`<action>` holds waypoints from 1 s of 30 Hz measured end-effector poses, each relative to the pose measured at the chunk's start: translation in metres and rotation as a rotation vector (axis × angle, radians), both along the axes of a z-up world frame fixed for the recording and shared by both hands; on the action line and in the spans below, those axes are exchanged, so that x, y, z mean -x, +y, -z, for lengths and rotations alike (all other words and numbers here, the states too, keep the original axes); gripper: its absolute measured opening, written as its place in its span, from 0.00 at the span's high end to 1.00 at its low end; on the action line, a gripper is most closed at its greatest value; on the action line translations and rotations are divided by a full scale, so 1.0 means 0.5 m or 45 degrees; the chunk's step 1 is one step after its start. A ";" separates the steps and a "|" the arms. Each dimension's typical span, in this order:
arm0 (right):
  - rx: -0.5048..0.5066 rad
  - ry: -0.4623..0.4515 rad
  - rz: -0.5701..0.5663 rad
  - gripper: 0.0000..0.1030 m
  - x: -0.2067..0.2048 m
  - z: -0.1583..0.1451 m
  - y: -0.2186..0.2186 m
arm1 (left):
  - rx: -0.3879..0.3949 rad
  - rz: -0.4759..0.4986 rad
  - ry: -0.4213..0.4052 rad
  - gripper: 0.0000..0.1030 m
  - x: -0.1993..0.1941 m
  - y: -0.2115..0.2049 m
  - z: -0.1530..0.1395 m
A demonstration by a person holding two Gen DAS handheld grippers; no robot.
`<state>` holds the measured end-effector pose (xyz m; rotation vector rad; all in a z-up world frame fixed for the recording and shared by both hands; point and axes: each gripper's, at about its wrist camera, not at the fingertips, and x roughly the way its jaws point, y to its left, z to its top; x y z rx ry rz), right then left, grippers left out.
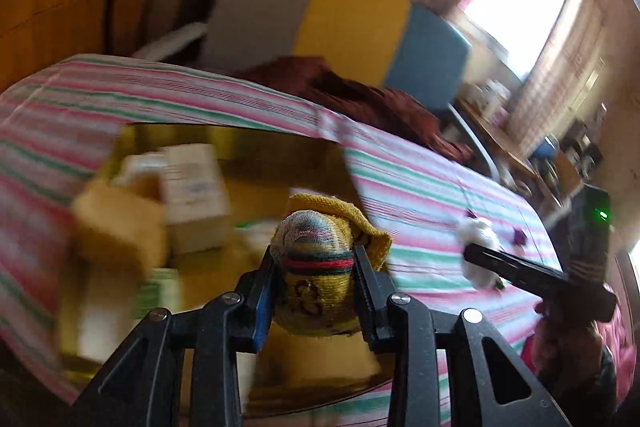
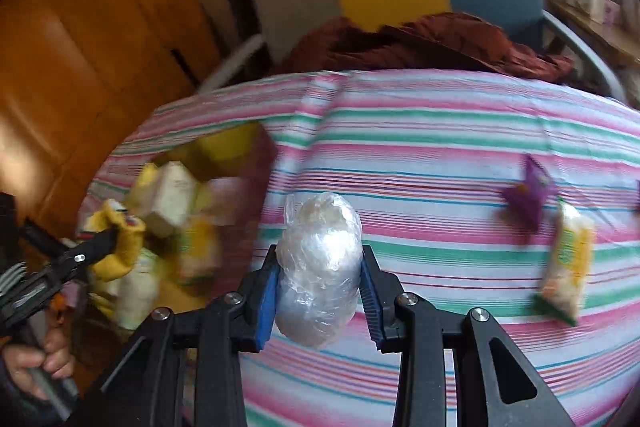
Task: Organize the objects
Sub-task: 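Carry plush toy and cotton ball into the gold tray and open both tools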
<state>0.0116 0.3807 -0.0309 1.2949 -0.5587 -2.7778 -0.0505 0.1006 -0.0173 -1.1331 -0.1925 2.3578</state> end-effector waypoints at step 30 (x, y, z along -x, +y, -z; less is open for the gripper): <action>-0.118 -0.076 -0.468 0.53 0.140 0.063 -0.393 | 0.168 -0.234 0.296 0.66 -0.053 -0.153 -0.073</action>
